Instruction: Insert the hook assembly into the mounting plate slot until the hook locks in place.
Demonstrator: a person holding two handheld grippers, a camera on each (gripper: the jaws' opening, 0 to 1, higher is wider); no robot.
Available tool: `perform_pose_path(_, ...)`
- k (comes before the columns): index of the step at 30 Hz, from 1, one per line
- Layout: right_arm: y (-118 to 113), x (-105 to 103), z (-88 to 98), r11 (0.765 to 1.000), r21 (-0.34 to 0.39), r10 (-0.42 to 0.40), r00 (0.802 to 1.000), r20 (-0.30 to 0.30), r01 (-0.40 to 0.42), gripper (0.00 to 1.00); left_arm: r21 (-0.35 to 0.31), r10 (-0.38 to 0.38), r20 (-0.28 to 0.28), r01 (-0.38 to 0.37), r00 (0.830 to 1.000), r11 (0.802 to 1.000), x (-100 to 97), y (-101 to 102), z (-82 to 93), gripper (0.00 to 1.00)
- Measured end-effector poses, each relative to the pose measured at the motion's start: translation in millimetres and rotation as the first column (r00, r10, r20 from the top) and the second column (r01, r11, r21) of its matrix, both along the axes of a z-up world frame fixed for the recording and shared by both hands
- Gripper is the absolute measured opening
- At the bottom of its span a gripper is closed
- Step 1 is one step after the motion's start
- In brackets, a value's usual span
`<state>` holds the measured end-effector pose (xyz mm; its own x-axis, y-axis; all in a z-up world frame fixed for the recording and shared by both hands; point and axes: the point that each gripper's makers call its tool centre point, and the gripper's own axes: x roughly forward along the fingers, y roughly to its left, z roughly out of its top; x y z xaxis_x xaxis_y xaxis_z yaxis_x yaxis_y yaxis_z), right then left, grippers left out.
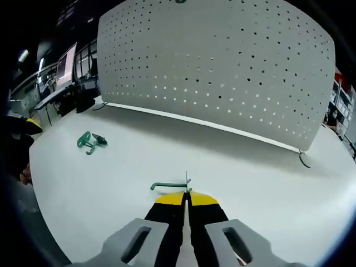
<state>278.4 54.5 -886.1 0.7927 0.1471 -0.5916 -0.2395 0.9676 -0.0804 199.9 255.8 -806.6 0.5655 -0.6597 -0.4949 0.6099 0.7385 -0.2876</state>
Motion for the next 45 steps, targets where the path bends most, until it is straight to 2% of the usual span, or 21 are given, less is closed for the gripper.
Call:
perform_pose_path(7, 16.7, 0.2, 8.9, 0.997, -0.013, 0.079, 0.997, -0.002, -0.079, 0.0, 0.001, -0.005, 0.007, 0.005, 1.0, 1.0, -0.2, -0.8, 0.8, 0.85)
perform_pose_path(13, 41.0, -1.3, 24.6, 0.987, 0.02, 0.159, 0.987, -0.017, -0.158, 0.0, 0.008, -0.02, 0.014, 0.019, 1.0, 1.0, -0.8, -4.1, 0.9, 0.84)
perform_pose_path(17, 59.7, -2.9, 40.7, 0.979, 0.093, 0.185, 0.982, -0.032, -0.182, 0.0, 0.016, -0.039, 0.029, 0.038, 0.999, 0.999, -0.4, -9.0, 3.0, 0.84)
perform_pose_path(20, 70.3, -5.5, 47.7, 0.972, 0.124, 0.209, 0.977, -0.054, -0.201, 0.0, 0.047, -0.072, 0.054, 0.07, 0.996, 0.996, 1.9, -13.5, 3.9, 0.83)
perform_pose_path(22, 80.2, -10.5, 50.5, 0.963, 0.139, 0.243, 0.966, -0.085, -0.23, 0.0, 0.059, -0.088, 0.065, 0.084, 0.994, 0.995, 3.4, -16.3, 5.1, 0.83)
perform_pose_path(25, 99.0, -21.7, 56.6, 0.94, 0.24, 0.279, 0.95, -0.142, -0.241, 0.0, 0.109, -0.103, 0.096, 0.093, 0.99, 0.99, 9.5, -17.3, 5.6, 0.85)
perform_pose_path(27, 107.8, -26.3, 61.1, 0.923, 0.307, 0.292, 0.943, -0.161, -0.234, 0.0, 0.129, -0.142, 0.097, 0.129, 0.985, 0.983, 9.1, -21.8, 5.5, 0.82)
perform_pose_path(30, 118.4, -36.1, 64.6, 0.906, 0.347, 0.328, 0.92, -0.216, -0.241, 0.0, 0.175, -0.181, 0.135, 0.157, 0.974, 0.972, 12.5, -24.9, 8.3, 0.78)
perform_pose_path(33, 129.2, -47.4, 67.4, 0.888, 0.386, 0.369, 0.888, -0.273, -0.251, 0.0, 0.197, -0.208, 0.144, 0.178, 0.968, 0.964, 13.8, -26.8, 8.2, 0.72)
perform_pose_path(35, 134.0, -52.7, 68.7, 0.878, 0.407, 0.389, 0.87, -0.304, -0.251, 0.0, 0.197, -0.214, 0.149, 0.183, 0.965, 0.963, 14.4, -26.9, 8.9, 0.64)
perform_pose_path(37, 143.6, -55.9, 80.0, 0.849, 0.47, 0.41, 0.862, -0.297, -0.242, 0.0, 0.235, -0.222, 0.155, 0.182, 0.963, 0.955, 16.5, -23.3, 7.5, 0.59)
perform_pose_path(40, 147.7, -60.3, 86.4, 0.842, 0.483, 0.427, 0.845, -0.323, -0.241, 0.0, 0.215, -0.242, 0.166, 0.204, 0.956, 0.955, 14.6, -26.8, 11.8, 0.5)
perform_pose_path(45, 152.1, -67.0, 86.0, 0.842, 0.47, 0.458, 0.809, -0.368, -0.263, 0.0, 0.235, -0.306, 0.204, 0.257, 0.93, 0.937, 9.7, -33.5, 17.6, 0.39)
